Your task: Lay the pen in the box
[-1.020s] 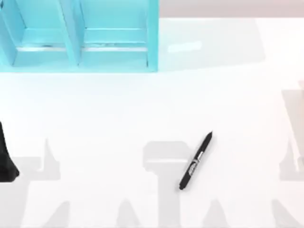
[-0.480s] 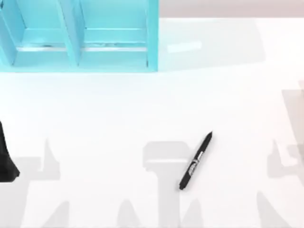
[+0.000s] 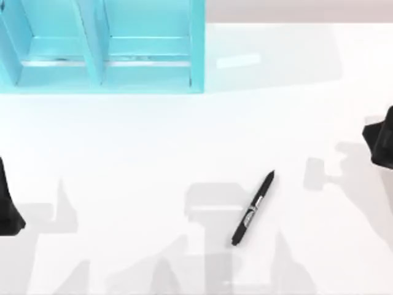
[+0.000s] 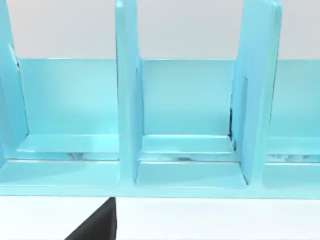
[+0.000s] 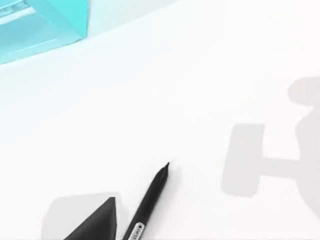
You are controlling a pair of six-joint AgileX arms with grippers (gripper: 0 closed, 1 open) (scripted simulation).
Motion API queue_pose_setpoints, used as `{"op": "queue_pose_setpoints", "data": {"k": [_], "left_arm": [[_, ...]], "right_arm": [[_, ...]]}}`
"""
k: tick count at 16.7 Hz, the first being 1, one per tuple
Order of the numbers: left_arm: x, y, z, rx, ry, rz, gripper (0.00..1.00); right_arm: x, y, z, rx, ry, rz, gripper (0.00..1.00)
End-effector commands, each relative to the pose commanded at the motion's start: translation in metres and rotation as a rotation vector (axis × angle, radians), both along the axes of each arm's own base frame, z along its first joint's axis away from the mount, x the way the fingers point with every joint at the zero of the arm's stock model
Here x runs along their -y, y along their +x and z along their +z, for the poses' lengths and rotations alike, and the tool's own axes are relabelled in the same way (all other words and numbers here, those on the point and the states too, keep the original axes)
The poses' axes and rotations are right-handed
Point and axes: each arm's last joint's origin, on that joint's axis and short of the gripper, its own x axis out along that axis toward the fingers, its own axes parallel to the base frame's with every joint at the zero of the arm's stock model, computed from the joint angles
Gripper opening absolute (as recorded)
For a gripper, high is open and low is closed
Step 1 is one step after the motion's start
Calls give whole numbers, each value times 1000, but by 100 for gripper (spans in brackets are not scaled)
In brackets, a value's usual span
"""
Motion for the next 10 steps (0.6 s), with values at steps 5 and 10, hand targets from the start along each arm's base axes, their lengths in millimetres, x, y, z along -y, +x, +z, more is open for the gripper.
{"op": "queue_pose_setpoints", "data": {"k": [5, 10], "left_arm": [[0, 0, 0, 0, 0, 0, 100], [0, 0, 0, 0, 0, 0, 100]], "right_arm": [[-56, 59, 5, -362, 43, -63, 100], [-117, 105, -23, -657, -4, -170, 100]]}}
